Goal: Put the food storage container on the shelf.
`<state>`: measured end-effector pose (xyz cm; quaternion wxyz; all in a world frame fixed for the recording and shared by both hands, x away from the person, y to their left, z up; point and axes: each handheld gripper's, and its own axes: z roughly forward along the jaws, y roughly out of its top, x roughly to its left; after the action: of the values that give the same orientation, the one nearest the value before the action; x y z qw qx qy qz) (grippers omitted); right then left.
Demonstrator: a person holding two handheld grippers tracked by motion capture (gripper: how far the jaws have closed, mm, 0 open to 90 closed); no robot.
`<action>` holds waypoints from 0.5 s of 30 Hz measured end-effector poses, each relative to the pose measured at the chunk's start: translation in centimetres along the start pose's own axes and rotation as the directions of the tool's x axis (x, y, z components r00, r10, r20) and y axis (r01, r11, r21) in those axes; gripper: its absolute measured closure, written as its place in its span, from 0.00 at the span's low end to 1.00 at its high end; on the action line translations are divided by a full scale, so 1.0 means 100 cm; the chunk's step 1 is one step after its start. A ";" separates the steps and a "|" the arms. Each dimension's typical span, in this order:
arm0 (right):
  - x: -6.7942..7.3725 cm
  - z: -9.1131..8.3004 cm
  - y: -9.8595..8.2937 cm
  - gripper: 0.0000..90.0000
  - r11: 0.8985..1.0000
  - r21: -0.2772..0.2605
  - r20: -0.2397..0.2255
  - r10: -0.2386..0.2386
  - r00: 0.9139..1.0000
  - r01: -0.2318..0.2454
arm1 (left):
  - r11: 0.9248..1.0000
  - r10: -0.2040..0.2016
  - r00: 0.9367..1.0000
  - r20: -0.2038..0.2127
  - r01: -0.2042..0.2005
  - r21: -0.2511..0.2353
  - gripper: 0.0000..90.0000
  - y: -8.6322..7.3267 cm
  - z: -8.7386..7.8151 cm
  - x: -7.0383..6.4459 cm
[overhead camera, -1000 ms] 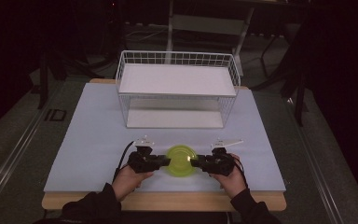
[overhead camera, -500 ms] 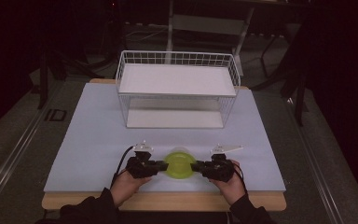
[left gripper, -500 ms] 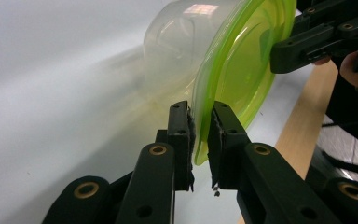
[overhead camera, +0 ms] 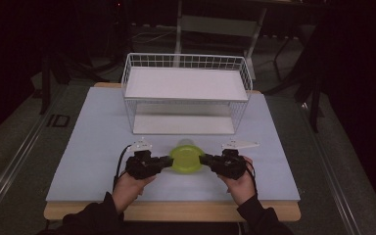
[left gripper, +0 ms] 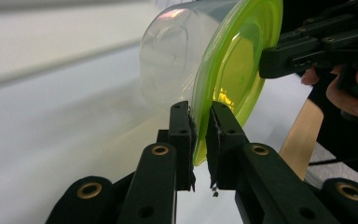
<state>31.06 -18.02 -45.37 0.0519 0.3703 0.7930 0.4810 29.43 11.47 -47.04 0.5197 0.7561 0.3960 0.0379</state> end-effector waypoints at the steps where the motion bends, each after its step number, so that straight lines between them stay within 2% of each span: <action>1: 0.001 -0.001 0.004 0.90 1.000 -0.009 -0.003 0.000 1.000 0.000 | 1.000 0.001 1.000 0.001 -0.001 -0.005 0.91 0.003 -0.002 0.000; 3: 0.002 -0.003 0.007 0.90 1.000 -0.014 -0.003 -0.004 1.000 0.004 | 1.000 0.001 1.000 0.001 -0.001 -0.005 0.91 0.003 -0.002 0.000; 4: 0.002 -0.003 0.007 0.90 1.000 -0.014 -0.003 -0.004 1.000 0.004 | 1.000 0.008 1.000 -0.004 -0.008 -0.020 0.91 0.009 -0.007 -0.001; 5: 0.005 -0.006 0.018 0.90 1.000 -0.027 0.000 -0.012 1.000 0.012 | 1.000 0.010 1.000 -0.007 -0.010 -0.022 0.91 0.012 -0.008 -0.002; 7: 0.007 -0.008 0.025 0.90 0.999 -0.035 0.003 -0.019 1.000 0.019 | 0.999 0.014 1.000 -0.013 -0.014 -0.031 0.91 0.018 -0.012 -0.003; 9: 0.007 -0.008 0.025 0.90 0.999 -0.035 0.003 -0.019 1.000 0.019 | 0.999 0.021 1.000 -0.015 -0.022 -0.033 0.91 0.021 -0.014 -0.003; 10: 0.010 -0.010 0.034 0.90 0.999 -0.043 0.007 -0.024 1.000 0.024 | 0.999 0.024 1.000 -0.018 -0.024 -0.037 0.91 0.027 -0.017 -0.003; 11: 0.010 -0.010 0.036 0.90 0.999 -0.046 0.007 -0.025 1.000 0.025 | 0.998 0.039 0.999 -0.026 -0.040 -0.040 0.91 0.032 -0.019 -0.004; 14: 0.011 -0.012 0.044 0.90 0.998 -0.053 0.007 -0.018 1.000 0.019 | 0.998 0.045 0.999 -0.030 -0.046 -0.045 0.91 0.039 -0.022 -0.005; 15: 0.011 -0.013 0.048 0.90 0.998 -0.056 0.011 -0.017 1.000 0.017 | 0.998 0.053 0.998 -0.037 -0.055 -0.044 0.91 0.046 -0.025 -0.005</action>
<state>32.25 -16.96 -40.53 0.0707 0.3644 0.7819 0.5008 30.46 12.36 -41.97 0.5281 0.7539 0.3836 0.0742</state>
